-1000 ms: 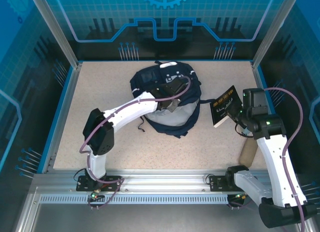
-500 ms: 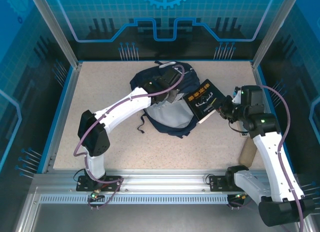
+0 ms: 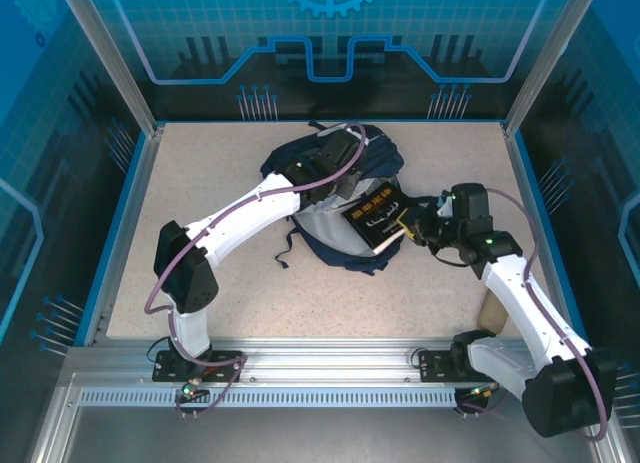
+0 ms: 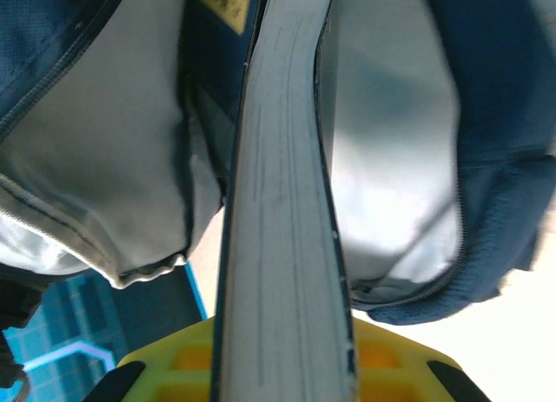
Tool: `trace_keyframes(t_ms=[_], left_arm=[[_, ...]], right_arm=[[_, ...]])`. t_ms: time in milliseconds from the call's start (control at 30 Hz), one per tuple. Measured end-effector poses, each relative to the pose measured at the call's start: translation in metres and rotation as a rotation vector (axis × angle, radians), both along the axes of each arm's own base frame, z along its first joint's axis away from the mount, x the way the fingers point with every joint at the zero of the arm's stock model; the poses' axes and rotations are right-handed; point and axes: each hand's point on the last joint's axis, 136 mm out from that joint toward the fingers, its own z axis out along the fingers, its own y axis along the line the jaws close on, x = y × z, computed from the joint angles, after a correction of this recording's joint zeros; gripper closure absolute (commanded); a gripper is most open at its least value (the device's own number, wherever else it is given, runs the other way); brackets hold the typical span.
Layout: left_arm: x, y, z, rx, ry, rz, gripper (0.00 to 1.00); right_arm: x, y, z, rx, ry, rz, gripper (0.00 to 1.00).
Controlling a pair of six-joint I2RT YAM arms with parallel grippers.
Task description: Pack books, pencil case, and school supplies into a backpack
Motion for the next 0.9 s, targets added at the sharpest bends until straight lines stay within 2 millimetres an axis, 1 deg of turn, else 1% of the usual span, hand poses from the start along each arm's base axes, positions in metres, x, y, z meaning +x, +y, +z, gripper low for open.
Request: trace_keyframes(t_ms=[200, 300, 400, 533, 633, 767, 900], left_arm=[[-0.001, -0.001, 0.001, -0.009, 0.002, -0.004, 0.98], [-0.001, -0.001, 0.003, -0.021, 0.001, 0.001, 0.98], [-0.003, -0.002, 0.007, -0.038, 0.001, 0.003, 0.98], [-0.004, -0.002, 0.011, -0.051, 0.0, -0.001, 0.98], [-0.005, -0.001, 0.013, -0.056, -0.002, 0.001, 0.98], [-0.007, -0.001, 0.01, -0.061, 0.008, 0.002, 0.98], [-0.01, 0.001, 0.008, -0.064, 0.016, 0.003, 0.98]], right_arm=[[0.024, 0.03, 0.01, 0.075, -0.079, 0.019, 0.92], [0.032, 0.045, 0.003, 0.077, -0.084, 0.036, 0.92], [0.041, 0.057, -0.013, 0.066, -0.062, 0.036, 0.92], [0.055, 0.059, -0.039, 0.033, -0.021, -0.001, 0.92], [0.065, 0.056, -0.048, 0.016, -0.025, -0.034, 0.91], [0.075, 0.053, -0.055, -0.001, -0.035, -0.071, 0.9], [0.087, 0.055, -0.07, -0.013, -0.007, -0.087, 0.9]])
